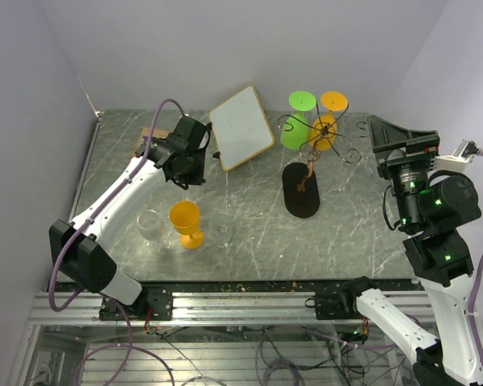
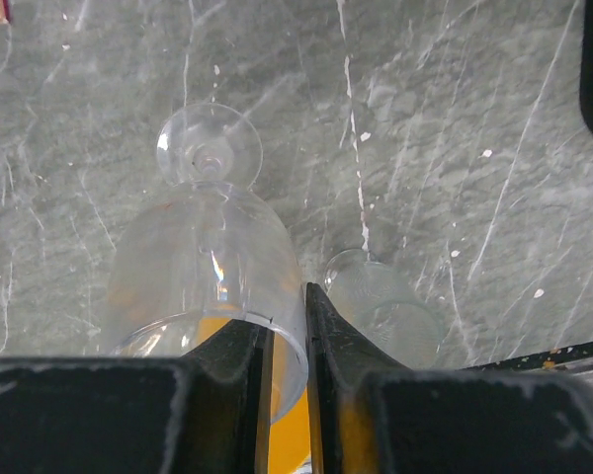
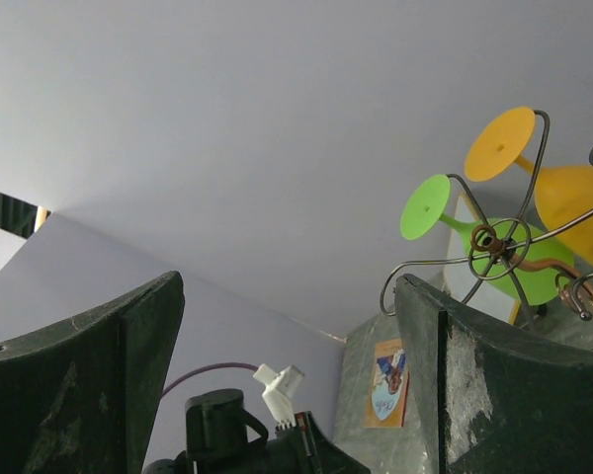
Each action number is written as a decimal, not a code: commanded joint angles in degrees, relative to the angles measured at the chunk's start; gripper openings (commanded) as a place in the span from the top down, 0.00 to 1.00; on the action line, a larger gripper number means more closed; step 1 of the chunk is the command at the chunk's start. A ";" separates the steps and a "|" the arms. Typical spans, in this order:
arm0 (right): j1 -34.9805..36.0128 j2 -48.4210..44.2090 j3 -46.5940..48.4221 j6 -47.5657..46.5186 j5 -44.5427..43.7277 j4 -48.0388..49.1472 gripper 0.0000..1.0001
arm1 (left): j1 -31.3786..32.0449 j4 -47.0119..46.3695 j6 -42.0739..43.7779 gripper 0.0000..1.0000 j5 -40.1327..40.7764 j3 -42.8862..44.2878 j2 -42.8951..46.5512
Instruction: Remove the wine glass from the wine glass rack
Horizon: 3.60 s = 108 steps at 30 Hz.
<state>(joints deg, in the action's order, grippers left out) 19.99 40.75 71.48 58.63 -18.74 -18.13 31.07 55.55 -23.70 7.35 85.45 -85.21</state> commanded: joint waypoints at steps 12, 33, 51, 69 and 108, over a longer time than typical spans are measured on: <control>-0.10 0.24 -0.34 -3.38 0.49 0.63 0.14 | -0.92 -1.33 3.65 0.86 -2.17 -2.66 -4.44; -0.07 16.23 12.54 -12.24 2.43 -6.54 0.18 | -3.30 -3.17 3.68 0.59 -3.85 -7.14 -1.56; -1.92 36.26 27.18 -14.13 4.04 -11.03 0.34 | -3.30 -3.57 0.58 0.03 -9.86 -1.70 12.64; -10.40 46.46 27.63 -8.07 21.73 -10.34 0.49 | -3.30 -17.12 -4.86 0.02 -22.31 -10.25 26.97; -12.61 51.23 22.73 -0.22 28.12 -2.15 0.73 | -3.32 -14.60 -3.44 0.02 -20.41 -8.02 26.74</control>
<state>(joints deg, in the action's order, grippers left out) 7.60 91.02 94.98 57.28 8.60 -22.31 28.16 40.62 -27.86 -13.15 75.33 -59.05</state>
